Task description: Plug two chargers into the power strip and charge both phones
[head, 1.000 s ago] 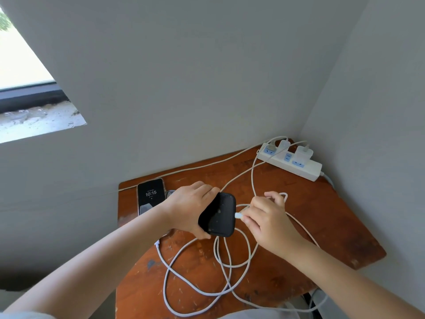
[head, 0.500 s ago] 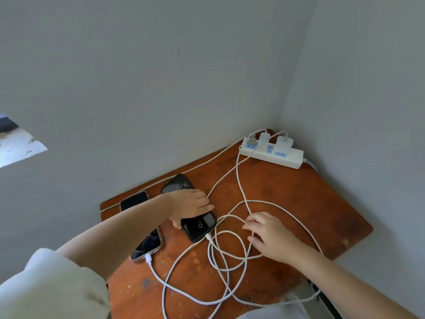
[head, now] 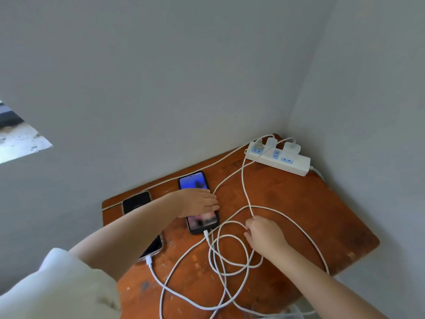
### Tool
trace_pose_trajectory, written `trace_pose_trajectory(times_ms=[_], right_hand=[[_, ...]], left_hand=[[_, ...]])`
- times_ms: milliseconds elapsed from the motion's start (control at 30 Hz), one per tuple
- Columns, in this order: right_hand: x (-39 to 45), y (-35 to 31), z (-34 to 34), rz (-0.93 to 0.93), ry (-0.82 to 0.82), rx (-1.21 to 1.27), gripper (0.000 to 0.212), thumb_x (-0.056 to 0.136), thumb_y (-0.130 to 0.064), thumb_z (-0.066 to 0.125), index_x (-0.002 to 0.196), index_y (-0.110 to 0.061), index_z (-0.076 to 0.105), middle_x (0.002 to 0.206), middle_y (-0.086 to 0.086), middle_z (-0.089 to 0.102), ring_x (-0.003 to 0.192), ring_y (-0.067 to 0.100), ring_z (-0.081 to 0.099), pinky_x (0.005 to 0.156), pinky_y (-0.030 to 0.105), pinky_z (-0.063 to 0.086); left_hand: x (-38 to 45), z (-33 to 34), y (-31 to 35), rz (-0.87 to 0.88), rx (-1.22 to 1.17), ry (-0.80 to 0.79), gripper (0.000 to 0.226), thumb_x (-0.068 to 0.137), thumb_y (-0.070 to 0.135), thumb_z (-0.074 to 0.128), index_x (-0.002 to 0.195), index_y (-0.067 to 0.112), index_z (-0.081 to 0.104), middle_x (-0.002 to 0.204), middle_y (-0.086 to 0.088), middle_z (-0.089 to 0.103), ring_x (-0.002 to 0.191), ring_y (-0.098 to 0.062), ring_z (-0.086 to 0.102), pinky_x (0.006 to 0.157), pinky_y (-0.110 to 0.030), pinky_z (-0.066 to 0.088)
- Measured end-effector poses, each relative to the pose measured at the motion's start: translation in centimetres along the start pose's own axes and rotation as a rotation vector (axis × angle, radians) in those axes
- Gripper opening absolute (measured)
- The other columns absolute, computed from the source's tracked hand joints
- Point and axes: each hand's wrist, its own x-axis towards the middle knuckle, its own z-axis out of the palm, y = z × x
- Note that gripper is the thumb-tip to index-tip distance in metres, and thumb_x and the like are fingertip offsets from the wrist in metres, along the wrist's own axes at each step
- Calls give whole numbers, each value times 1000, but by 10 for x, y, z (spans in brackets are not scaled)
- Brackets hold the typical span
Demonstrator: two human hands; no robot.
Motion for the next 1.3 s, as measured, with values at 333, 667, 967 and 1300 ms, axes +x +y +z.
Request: trace_pose_trajectory(times_ms=[333, 667, 967, 1300], right_hand=[[20, 8, -2, -70, 196, 13, 23, 90, -14, 51, 111, -11, 61, 114, 6, 63, 108, 22, 53, 90, 32, 42], [9, 2, 31, -211, 95, 12, 40, 98, -19, 37, 137, -13, 37, 149, 7, 33, 140, 21, 23, 116, 34, 17], [15, 6, 38, -158, 111, -13, 41, 98, -23, 34, 139, -19, 32, 152, 3, 28, 142, 19, 17, 116, 35, 11], [16, 2, 23, -128, 92, 183, 39, 96, -15, 42, 135, -12, 41, 149, 8, 33, 140, 22, 22, 116, 37, 15]], left_hand=[[-22, 11, 46, -576, -524, 312, 71, 89, 3, 44, 143, 16, 0, 156, -4, 2, 142, -19, -3, 114, -31, 2], [-19, 39, 162, -1247, -1045, 338, 68, 93, 48, 22, 142, 8, -3, 155, -11, -3, 142, -23, -8, 113, -31, -5], [-13, 42, 157, -1252, -958, 321, 68, 92, 51, 19, 142, 10, -3, 155, -10, -4, 142, -23, -9, 110, -32, -10], [-12, 45, 157, -1241, -949, 363, 68, 92, 50, 20, 142, 9, -1, 155, -10, -2, 142, -22, -8, 107, -31, -11]])
